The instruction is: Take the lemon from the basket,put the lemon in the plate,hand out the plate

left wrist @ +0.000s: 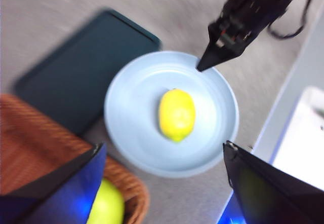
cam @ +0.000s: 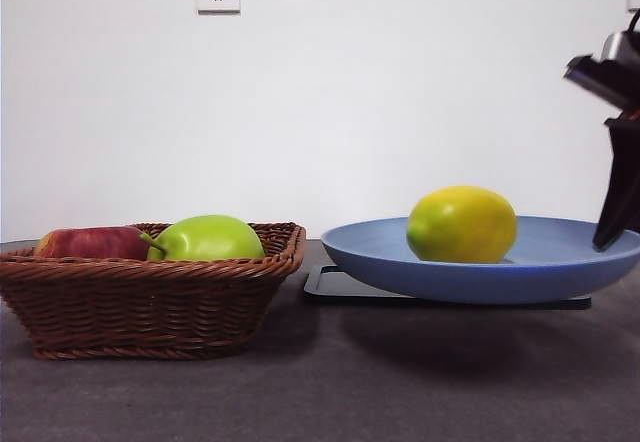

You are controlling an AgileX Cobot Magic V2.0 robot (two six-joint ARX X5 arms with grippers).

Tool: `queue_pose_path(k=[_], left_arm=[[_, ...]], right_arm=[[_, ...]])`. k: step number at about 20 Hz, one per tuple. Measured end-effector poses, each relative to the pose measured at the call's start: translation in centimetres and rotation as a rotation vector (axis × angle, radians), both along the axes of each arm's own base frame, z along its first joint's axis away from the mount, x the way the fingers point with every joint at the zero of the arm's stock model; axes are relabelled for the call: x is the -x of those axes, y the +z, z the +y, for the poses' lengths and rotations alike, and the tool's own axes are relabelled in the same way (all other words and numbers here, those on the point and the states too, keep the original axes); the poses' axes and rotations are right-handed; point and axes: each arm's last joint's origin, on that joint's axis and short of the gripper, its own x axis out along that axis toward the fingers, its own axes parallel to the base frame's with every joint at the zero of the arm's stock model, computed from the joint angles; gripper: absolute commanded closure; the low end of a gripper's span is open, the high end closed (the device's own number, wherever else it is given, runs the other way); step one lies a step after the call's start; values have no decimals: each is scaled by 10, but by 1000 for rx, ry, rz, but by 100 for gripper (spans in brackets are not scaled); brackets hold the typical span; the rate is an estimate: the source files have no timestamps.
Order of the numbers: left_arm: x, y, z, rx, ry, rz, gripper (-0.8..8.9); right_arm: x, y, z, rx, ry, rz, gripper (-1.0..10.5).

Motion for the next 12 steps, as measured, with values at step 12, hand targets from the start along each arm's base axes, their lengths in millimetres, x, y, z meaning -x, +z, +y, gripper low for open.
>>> queue_pose_path(k=[12], left_arm=[[17, 17, 38, 20, 60, -19, 411]], right_arm=[[-137, -3, -5, -18, -88, -38, 944]])
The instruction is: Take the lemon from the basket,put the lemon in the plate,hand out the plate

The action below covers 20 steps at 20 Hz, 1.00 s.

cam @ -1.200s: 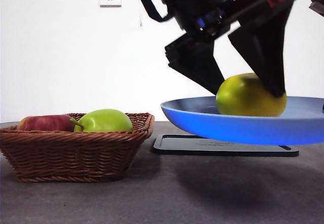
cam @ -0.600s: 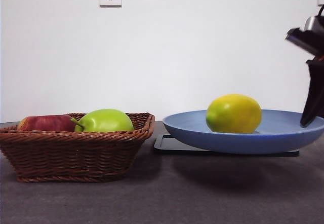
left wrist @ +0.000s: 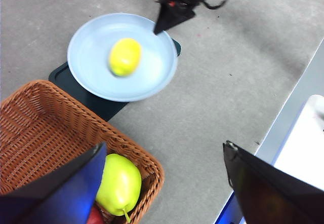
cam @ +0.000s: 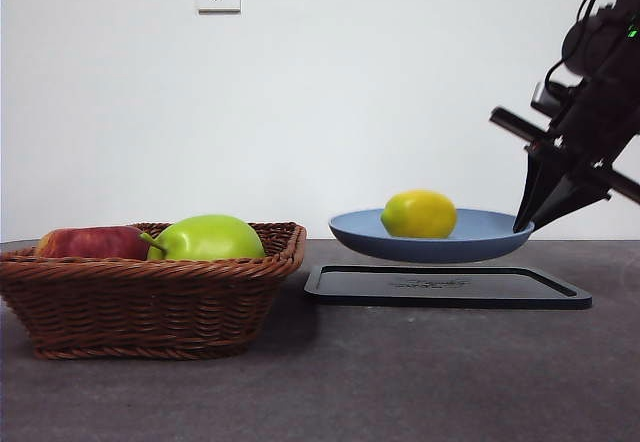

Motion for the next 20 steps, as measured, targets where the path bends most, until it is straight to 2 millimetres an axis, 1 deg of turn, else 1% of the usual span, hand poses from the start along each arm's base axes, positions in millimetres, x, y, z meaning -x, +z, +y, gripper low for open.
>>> queue_pose_path(k=[2, 4, 6, 9, 11, 14, 17, 18, 20], left_arm=[[0, 0, 0, -2, 3, -2, 411], [-1, 0, 0, -10, 19, -11, 411], [-1, 0, 1, -12, 23, -13, 411], [-1, 0, 1, -12, 23, -13, 411], [-1, 0, 1, -12, 24, -13, 411], [-1, 0, 1, -12, 24, -13, 411], [-1, 0, 1, -12, 24, -14, 411], [-1, 0, 0, -12, 27, -18, 411], [-2, 2, 0, -4, 42, -40, 412]], right_arm=[[-14, -9, 0, 0, -4, 13, 943], [-21, -18, -2, -1, -12, 27, 943], [-23, -25, -2, 1, -14, 45, 943], [-23, -30, -4, 19, -26, 60, 931], [-23, -30, -5, 40, -36, 63, 890], [-23, -30, -5, 46, -27, 55, 790], [-23, -29, -6, 48, -17, 48, 760], [-21, -25, -6, 49, -14, 44, 760], [-14, -7, -6, 56, 1, 14, 760]])
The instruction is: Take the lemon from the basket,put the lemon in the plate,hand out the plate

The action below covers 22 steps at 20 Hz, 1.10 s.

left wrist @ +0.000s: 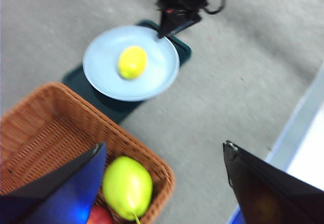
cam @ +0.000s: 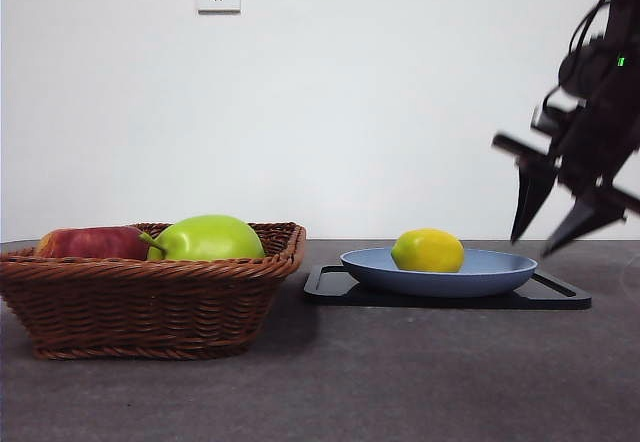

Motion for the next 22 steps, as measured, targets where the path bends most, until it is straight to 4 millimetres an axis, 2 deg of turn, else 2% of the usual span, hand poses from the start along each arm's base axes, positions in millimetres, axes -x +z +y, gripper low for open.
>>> queue_pose_path(k=[4, 7, 11, 13, 16, 19, 22], left_arm=[[-3, 3, -1, 16, 20, -46, 418], [-11, 1, -1, -3, 34, -54, 576], [-25, -5, 2, -55, 76, -60, 813], [-31, -6, 6, -93, 93, -82, 807], [-39, -7, 17, -118, 139, -88, 807], [-45, -12, 31, -130, 193, -67, 807], [-38, -37, 45, -95, 219, -93, 807]], right_arm=[[29, 57, 2, 87, 25, -101, 766], [56, 94, 14, 161, 56, -188, 779], [103, 150, 42, 143, 170, -392, 896], [127, 168, 54, 135, 222, -470, 944], [160, 171, 69, 225, 251, -538, 944], [188, 167, 74, 261, 250, -659, 944], [219, 156, 69, 230, 223, -822, 944]])
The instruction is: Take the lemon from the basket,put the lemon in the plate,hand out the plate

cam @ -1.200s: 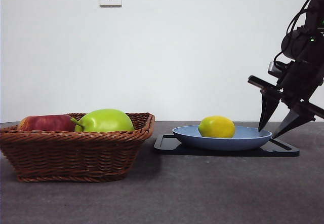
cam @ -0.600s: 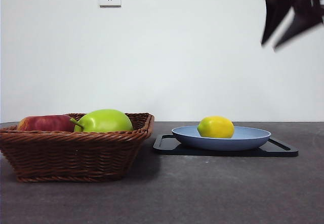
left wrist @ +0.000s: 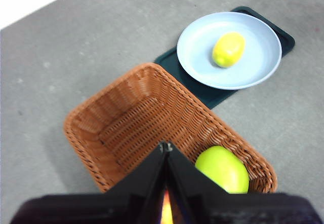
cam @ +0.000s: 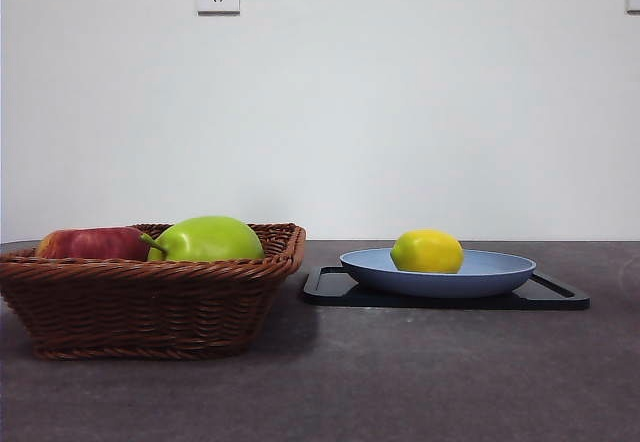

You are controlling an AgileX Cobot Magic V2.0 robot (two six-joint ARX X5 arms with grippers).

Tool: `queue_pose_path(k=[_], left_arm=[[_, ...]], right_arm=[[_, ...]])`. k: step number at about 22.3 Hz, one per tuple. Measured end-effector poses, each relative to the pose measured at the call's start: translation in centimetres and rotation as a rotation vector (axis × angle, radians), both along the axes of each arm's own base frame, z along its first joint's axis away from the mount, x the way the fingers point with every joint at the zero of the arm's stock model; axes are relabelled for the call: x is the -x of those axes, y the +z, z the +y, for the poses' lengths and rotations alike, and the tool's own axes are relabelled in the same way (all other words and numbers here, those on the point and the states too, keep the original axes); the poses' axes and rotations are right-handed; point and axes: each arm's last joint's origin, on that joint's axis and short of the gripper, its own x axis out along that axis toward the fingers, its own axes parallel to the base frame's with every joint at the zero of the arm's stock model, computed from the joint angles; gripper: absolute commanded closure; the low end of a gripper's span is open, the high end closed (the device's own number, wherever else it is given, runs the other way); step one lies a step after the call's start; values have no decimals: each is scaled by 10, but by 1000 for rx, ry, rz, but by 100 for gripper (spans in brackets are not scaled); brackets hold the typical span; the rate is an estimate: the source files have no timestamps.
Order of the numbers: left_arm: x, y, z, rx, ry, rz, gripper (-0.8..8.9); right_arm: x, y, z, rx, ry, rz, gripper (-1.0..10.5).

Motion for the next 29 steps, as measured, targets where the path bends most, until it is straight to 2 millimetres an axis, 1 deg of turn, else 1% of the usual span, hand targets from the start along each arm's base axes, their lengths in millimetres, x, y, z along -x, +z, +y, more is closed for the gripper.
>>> queue_pose_path(k=[3, 6, 8, 9, 11, 13, 23, 27, 29], left_arm=[[15, -29, 13, 54, 26, -67, 807], [38, -62, 27, 132, 61, -113, 807], [53, -75, 35, 195, 77, -153, 807], [61, -79, 40, 228, 85, -174, 807], [76, -79, 47, 280, 95, -208, 806], [84, -75, 52, 318, 101, -236, 805], [81, -74, 50, 325, 108, -233, 805], [83, -73, 51, 330, 107, -240, 805], [89, -75, 56, 303, 129, -248, 805]], right_arm=[[22, -22, -9, -29, -48, -112, 944], [45, -50, -23, -83, -84, -226, 944], [56, -67, -30, -90, -118, -254, 943], [59, -74, -33, -86, -124, -255, 943], [63, -80, -35, -80, -125, -247, 943], [63, -79, -35, -85, -126, -254, 943], [63, -79, -35, -85, -126, -255, 943], [63, -79, -35, -85, -126, -255, 943], [63, -79, -35, -85, -126, -255, 943]])
